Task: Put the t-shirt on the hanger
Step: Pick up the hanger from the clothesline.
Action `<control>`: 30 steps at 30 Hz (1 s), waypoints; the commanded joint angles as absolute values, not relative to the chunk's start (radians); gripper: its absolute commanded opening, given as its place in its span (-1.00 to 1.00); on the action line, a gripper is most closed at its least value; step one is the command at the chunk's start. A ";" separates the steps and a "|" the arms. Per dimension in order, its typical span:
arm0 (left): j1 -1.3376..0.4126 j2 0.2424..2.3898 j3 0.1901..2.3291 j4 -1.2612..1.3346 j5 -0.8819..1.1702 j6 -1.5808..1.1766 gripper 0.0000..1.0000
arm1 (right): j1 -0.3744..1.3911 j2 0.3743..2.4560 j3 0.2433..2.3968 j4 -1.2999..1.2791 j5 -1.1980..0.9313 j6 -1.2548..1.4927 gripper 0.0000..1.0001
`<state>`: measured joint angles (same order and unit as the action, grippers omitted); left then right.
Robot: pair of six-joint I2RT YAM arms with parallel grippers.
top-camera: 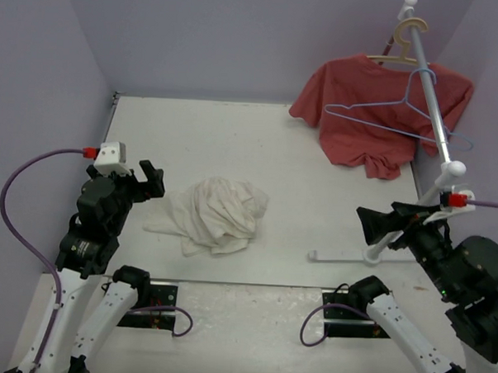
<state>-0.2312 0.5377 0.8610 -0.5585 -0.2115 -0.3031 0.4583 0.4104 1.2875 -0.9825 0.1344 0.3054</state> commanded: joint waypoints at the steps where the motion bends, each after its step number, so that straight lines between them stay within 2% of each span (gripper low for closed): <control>1: -0.235 0.563 0.790 -0.474 -0.193 -0.343 1.00 | 0.465 0.630 1.281 -0.832 -0.084 0.373 0.97; 10: -0.235 0.557 0.739 -0.433 -0.107 -0.347 1.00 | 0.538 0.947 1.302 -0.578 0.270 0.634 0.98; 16: -0.235 0.540 0.735 -0.429 -0.079 -0.340 1.00 | 0.518 1.223 1.437 -0.619 0.694 0.785 0.98; 20: -0.235 0.536 0.730 -0.418 -0.058 -0.334 1.00 | 0.472 1.340 1.521 -0.632 0.722 0.887 0.97; 26: -0.235 0.552 0.728 -0.417 -0.028 -0.327 1.00 | 0.468 1.531 1.690 -0.715 0.879 1.059 0.98; 30: -0.235 0.543 0.724 -0.414 -0.018 -0.327 1.00 | 0.462 1.619 1.769 -0.721 0.979 1.067 0.97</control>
